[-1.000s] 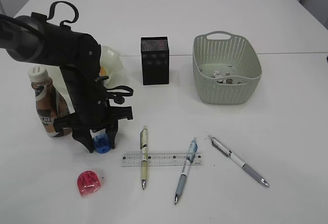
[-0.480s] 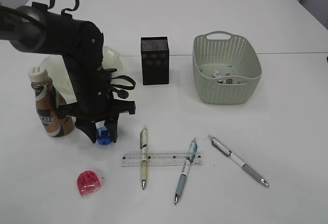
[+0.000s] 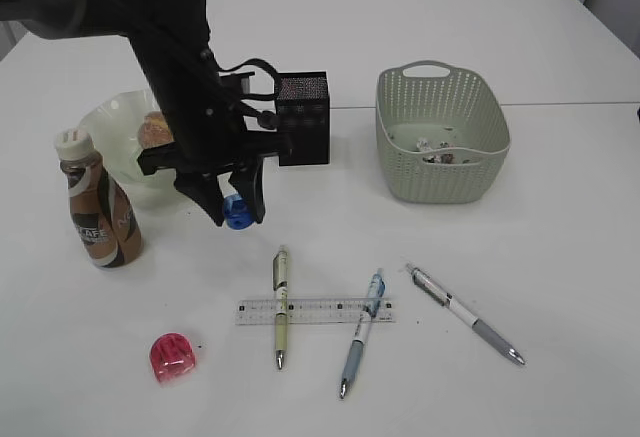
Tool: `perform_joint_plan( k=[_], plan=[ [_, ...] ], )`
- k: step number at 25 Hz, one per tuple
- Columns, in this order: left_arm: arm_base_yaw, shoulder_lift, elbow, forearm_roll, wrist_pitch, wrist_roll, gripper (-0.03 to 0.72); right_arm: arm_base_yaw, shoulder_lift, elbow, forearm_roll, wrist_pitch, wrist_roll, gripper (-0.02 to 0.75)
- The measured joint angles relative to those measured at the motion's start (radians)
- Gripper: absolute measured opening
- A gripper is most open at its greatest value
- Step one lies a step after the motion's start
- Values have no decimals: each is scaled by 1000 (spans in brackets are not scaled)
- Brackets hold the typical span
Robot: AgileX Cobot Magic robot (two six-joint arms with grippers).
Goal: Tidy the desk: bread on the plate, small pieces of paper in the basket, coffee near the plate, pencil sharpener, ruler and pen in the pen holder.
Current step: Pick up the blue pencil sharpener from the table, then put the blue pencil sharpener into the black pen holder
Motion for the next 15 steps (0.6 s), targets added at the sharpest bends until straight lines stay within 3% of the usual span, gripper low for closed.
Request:
perform_joint_plan(
  k=[4, 9, 15],
  plan=[
    [0, 0, -53, -44, 2, 24, 293, 0, 0, 0, 0, 0, 2, 561],
    [0, 0, -99, -12, -4, 63, 293, 0, 0, 0, -14, 0, 4, 561],
    [0, 0, -111, 15, -229, 129, 293, 0, 0, 0, -53, 0, 4, 561]
  ],
)
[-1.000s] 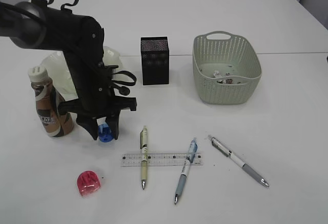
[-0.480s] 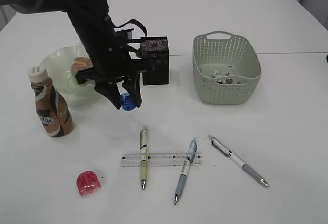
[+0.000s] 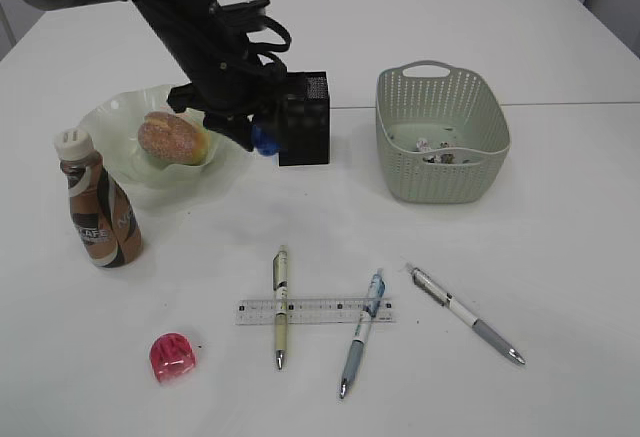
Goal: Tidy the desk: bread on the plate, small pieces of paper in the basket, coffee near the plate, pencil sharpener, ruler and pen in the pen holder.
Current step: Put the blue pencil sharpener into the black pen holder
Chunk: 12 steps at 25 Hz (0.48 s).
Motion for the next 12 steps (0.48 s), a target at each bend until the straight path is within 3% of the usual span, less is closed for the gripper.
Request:
perform_joint_plan(
  k=[12],
  plan=[
    [0, 0, 0, 60, -436, 45, 293, 0, 0, 0, -61, 0, 12, 561]
  ],
)
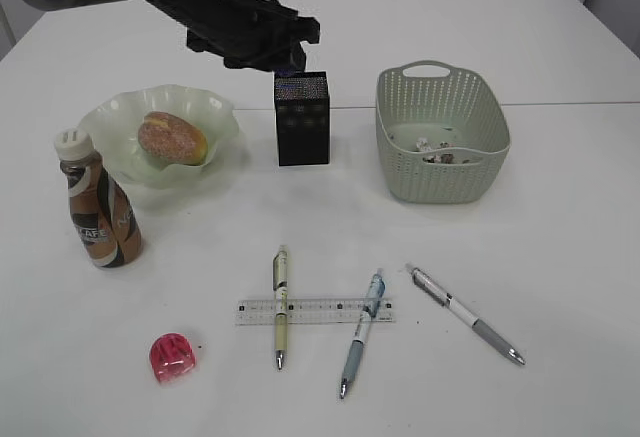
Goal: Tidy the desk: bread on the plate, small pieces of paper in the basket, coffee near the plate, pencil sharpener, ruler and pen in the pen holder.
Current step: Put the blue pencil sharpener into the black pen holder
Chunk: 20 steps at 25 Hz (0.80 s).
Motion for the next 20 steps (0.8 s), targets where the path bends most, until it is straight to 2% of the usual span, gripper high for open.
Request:
perform_joint_plan(
  k=[7, 20],
  plan=[
    [0, 37, 0, 53, -188, 2, 293, 0, 0, 0, -10, 0, 2, 561],
    [0, 140, 0, 70, -308, 2, 293, 0, 0, 0, -40, 0, 9, 561]
  ],
)
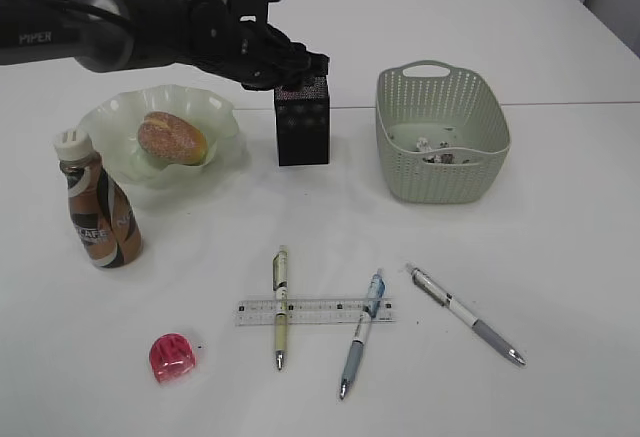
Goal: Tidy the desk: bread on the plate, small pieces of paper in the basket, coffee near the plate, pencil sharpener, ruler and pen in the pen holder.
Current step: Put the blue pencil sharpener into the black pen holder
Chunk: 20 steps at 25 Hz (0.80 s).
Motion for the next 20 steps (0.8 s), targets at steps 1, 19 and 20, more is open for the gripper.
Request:
perform_joint_plan(
  k=[1, 19, 20],
  plan=[
    [0, 2, 0, 0, -6, 0, 293, 0, 0, 0, -2, 0, 0, 561],
    [0, 13, 0, 11, -59, 0, 293, 0, 4, 0, -12, -3, 2, 561],
    [0, 13, 0, 16, -61, 0, 293, 0, 4, 0, -12, -3, 2, 561]
  ],
)
